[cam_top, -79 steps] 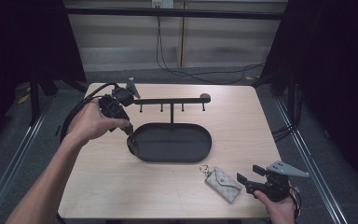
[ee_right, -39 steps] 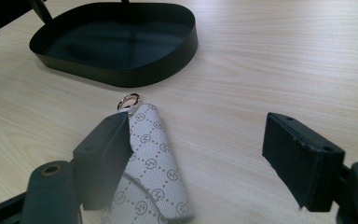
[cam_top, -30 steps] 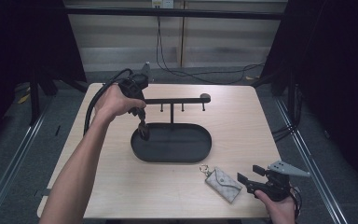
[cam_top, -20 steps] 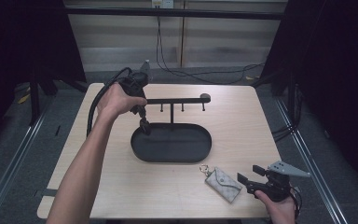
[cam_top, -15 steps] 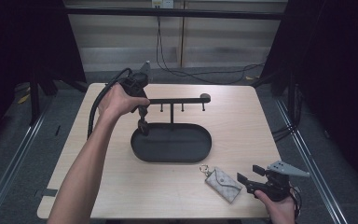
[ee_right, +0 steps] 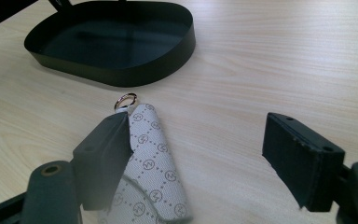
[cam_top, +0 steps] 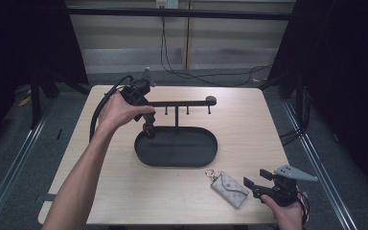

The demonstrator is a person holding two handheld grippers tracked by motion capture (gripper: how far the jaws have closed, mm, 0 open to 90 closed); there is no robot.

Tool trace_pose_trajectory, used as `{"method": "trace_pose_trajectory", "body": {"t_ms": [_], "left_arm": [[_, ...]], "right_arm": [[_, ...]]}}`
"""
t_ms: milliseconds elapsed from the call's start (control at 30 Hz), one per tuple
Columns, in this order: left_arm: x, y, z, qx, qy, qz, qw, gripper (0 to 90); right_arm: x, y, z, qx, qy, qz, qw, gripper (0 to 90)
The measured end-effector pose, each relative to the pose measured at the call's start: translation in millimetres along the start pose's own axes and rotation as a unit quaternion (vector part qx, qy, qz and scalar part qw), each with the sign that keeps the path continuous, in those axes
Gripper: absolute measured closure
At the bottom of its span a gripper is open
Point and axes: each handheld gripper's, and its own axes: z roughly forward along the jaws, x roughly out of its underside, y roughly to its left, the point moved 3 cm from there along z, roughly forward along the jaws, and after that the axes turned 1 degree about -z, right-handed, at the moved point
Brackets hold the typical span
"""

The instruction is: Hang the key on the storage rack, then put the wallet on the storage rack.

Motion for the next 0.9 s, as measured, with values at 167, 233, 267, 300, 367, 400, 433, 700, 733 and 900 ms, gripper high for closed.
{"method": "trace_pose_trajectory", "body": {"t_ms": [167, 233, 267, 300, 367, 400, 433, 700, 733, 900], "left_arm": [[10.5, 0.1, -8.9, 0.008, -0.038, 0.005, 0.9993, 21.5], [15.5, -0.3, -10.6, 0.016, -0.043, 0.011, 0.9989, 17.1], [17.4, -0.2, -11.3, 0.014, -0.044, 0.013, 0.9989, 17.7], [19.4, -0.2, -12.0, 0.014, -0.050, 0.016, 0.9985, 19.2], [24.0, 0.3, -12.8, 0.024, -0.061, 0.025, 0.9975, 18.6], [26.5, 0.6, -12.0, 0.029, -0.065, 0.027, 0.9971, 17.9], [28.9, 1.0, -10.5, 0.033, -0.067, 0.026, 0.9969, 17.2], [49.5, 6.5, -2.1, 0.037, -0.090, 0.039, 0.9945, 18.8], [52.5, 6.1, -0.8, 0.037, -0.091, 0.046, 0.9940, 21.2], [64.8, 5.1, 1.4, 0.028, -0.102, 0.063, 0.9924, 21.4]], "right_arm": [[0.5, 0.8, -0.6, -0.001, 0.001, -0.006, 1.0000, 23.4], [0.5, 0.9, -0.9, -0.001, 0.000, -0.005, 1.0000, 23.4], [0.5, 0.8, -0.7, -0.001, 0.000, -0.005, 1.0000, 23.4], [0.5, 0.6, -0.4, -0.001, 0.001, -0.006, 1.0000, 23.4], [0.2, 0.7, 0.3, -0.001, 0.001, -0.005, 1.0000, 23.4], [0.2, 0.8, 0.8, -0.001, 0.003, -0.006, 1.0000, 23.4], [0.2, 0.9, 1.0, 0.000, 0.003, -0.006, 1.0000, 23.4], [-0.3, 0.5, 2.3, 0.001, 0.003, -0.001, 1.0000, 23.4], [-0.2, 0.6, 1.9, 0.001, 0.003, -0.002, 1.0000, 23.4], [-0.1, 0.2, 2.9, 0.002, 0.005, 0.000, 1.0000, 23.3]]}}
